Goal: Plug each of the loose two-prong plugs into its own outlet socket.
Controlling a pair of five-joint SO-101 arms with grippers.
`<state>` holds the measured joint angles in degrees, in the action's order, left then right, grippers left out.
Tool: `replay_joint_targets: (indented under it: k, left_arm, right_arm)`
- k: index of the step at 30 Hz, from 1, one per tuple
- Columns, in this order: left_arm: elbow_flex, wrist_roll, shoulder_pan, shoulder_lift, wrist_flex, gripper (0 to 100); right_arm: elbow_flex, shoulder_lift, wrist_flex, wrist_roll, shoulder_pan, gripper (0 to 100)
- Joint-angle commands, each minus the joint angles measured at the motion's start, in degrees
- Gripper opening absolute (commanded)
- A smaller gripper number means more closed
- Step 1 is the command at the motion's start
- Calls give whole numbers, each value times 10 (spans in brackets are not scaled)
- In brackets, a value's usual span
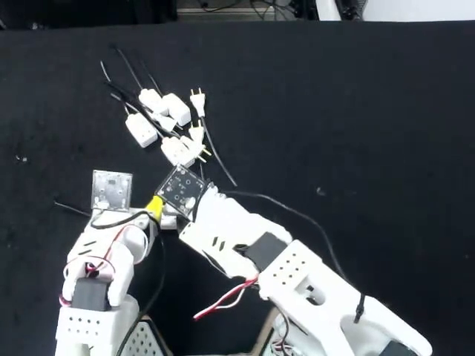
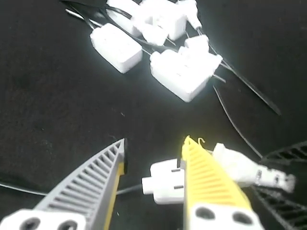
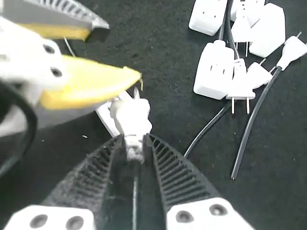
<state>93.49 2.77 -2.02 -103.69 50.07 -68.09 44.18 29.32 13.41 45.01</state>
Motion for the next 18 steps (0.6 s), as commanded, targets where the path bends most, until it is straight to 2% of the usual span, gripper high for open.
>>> replay_joint_targets:
  k: [1,11,18]
  left_arm:
    - [-4,20,-29,4,-7,202]
    - [-3,20,-29,4,-7,202]
    - [-8,18,-12,4,-6,202]
  right_arm:
    - [6,24,-21,-4,36,11]
    - [4,24,-20,-4,34,11]
    - [2,24,-16,-7,-40,11]
